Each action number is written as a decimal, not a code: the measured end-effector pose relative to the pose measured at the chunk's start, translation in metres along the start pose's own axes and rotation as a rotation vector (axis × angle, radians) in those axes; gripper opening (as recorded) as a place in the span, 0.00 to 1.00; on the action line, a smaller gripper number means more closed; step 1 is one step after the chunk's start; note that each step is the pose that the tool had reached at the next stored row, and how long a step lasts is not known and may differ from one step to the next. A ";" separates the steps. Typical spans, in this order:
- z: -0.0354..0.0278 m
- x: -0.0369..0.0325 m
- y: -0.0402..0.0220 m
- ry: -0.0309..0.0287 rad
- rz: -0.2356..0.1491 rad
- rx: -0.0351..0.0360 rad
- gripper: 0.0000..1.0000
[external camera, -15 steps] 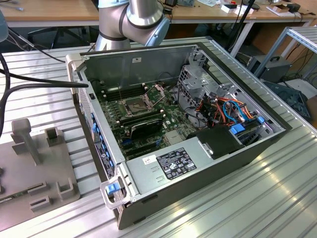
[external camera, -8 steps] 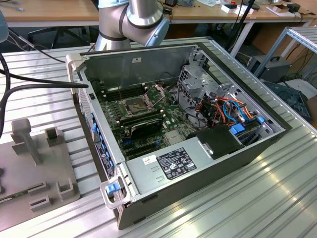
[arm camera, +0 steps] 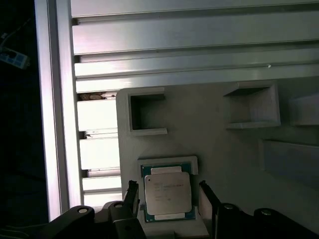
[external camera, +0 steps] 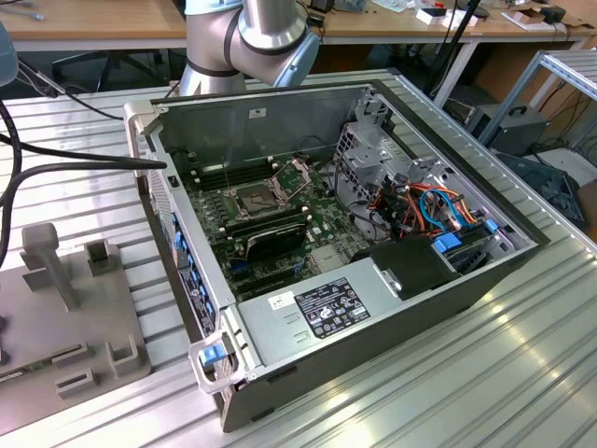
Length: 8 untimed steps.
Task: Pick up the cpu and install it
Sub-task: 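Pick up the cpu and move it towards the insertion slot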
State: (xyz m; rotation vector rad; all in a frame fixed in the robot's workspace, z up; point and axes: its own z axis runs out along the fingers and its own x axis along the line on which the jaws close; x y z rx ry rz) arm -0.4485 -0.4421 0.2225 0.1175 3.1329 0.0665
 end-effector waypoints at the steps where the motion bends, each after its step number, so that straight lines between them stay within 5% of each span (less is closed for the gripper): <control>1: 0.0002 0.0000 0.0000 0.0001 0.000 0.0000 0.60; 8: 0.0059 0.0000 -0.0002 -0.0001 0.000 -0.0001 0.60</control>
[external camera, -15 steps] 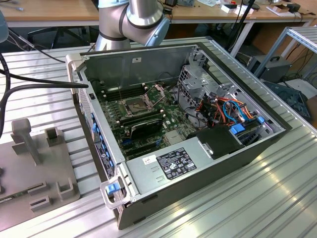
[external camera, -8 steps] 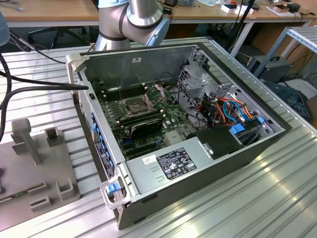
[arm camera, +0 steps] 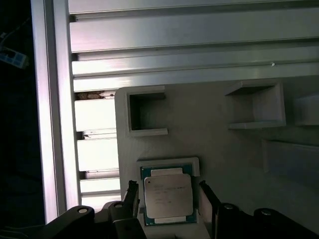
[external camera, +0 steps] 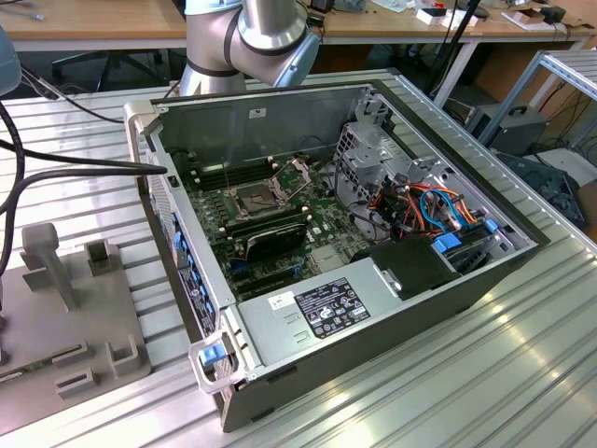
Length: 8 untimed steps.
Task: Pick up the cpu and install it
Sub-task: 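Pick up the cpu and move it towards the insertion slot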
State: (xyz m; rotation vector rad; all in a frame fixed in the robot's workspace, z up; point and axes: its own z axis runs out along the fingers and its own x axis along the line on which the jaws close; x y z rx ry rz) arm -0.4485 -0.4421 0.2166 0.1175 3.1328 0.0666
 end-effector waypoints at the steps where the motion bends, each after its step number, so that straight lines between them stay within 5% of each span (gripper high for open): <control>1: 0.0001 0.0000 0.0000 0.0001 0.000 0.0000 0.60; 8: 0.0007 0.0000 0.0000 0.0000 0.000 0.0000 0.60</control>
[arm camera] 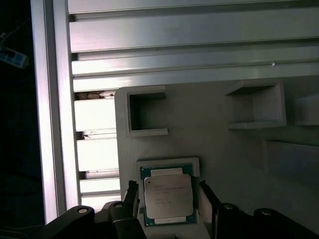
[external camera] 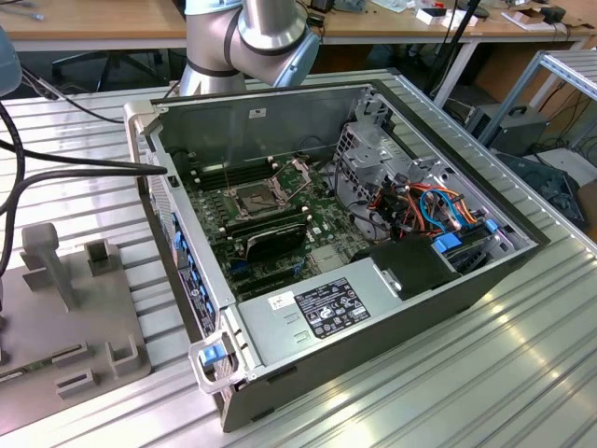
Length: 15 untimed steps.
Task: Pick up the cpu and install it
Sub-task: 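Pick up the cpu and move it towards the insertion slot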
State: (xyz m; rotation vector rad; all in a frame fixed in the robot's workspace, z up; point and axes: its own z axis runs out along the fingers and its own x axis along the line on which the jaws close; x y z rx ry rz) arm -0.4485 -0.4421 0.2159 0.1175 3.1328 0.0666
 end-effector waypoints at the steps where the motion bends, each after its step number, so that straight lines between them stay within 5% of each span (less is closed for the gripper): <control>1: 0.0003 0.0000 0.0000 0.0000 0.000 0.0000 0.60; 7: 0.0098 0.0001 -0.0004 0.0001 0.000 0.0001 0.60; 15: 0.0119 0.0000 -0.0016 0.0001 0.000 0.0001 0.60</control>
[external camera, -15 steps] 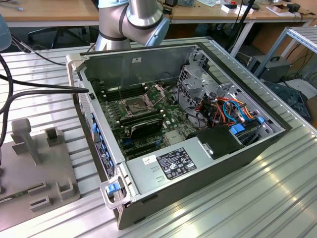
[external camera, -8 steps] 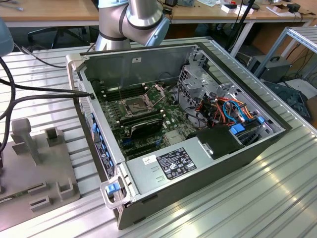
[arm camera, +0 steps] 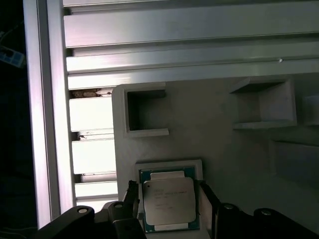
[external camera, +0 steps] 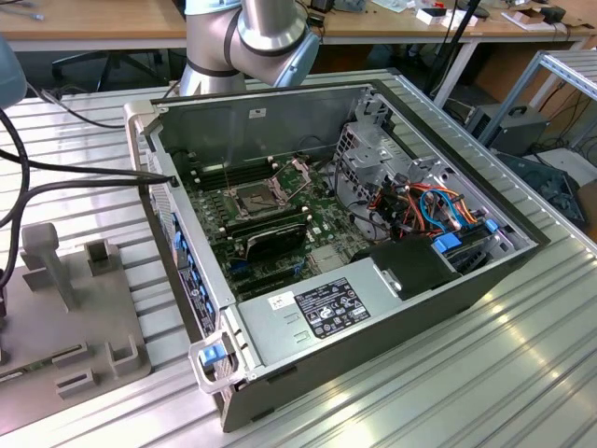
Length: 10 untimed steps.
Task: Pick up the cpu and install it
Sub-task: 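Pick up the cpu and move it towards the insertion slot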
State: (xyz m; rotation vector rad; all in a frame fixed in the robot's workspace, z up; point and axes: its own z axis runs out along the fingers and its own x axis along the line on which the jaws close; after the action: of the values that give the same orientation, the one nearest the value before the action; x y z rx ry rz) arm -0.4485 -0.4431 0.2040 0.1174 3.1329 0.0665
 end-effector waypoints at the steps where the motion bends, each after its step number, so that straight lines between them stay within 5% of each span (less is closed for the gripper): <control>1: 0.0006 -0.0001 -0.0010 0.0001 0.000 0.0000 0.60; 10: 0.0030 -0.0002 -0.0033 0.0020 -0.001 0.0013 0.60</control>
State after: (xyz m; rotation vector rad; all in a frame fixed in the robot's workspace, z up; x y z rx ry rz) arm -0.4485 -0.4463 0.2009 0.1152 3.1350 0.0647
